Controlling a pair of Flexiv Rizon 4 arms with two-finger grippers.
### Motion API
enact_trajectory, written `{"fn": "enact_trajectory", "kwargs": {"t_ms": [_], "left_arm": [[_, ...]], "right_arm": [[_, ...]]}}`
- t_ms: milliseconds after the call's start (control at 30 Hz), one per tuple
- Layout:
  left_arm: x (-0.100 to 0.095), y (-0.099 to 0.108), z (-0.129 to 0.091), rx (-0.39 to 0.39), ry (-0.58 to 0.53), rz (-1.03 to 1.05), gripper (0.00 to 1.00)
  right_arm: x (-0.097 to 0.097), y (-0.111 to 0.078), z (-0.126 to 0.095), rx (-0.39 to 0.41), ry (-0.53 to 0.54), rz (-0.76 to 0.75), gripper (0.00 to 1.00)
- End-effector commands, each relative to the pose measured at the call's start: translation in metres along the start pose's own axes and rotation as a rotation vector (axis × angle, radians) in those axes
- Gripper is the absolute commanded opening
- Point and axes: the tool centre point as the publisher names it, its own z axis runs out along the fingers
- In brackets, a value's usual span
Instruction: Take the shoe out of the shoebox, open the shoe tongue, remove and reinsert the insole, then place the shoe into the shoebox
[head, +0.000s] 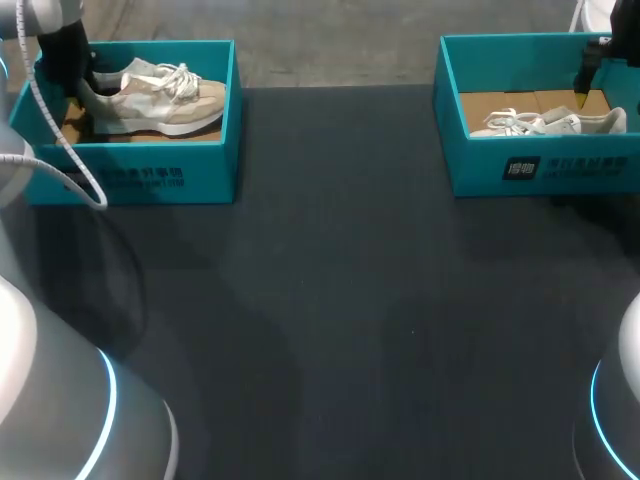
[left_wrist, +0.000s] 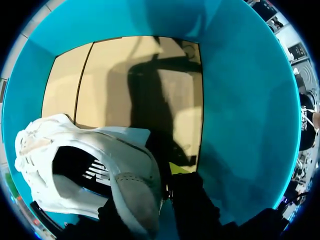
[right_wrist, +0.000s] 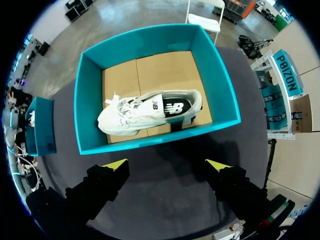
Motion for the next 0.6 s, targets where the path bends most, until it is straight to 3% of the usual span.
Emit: {"fn": "enact_trajectory", "kwargs": {"t_ms": [33,600], "left_arm": [[0.003,0.006,0.0,0.151,-0.001,0.005,0.0],[0.018,0.006,-0.008,0.13,0.016,0.007,0.0]], "right_arm": [[0.0,0.0,0.0,0.0,-0.002,0.002,1.0],[0.0,0.0,0.0,0.0,-0.002,0.002,1.0]]}}
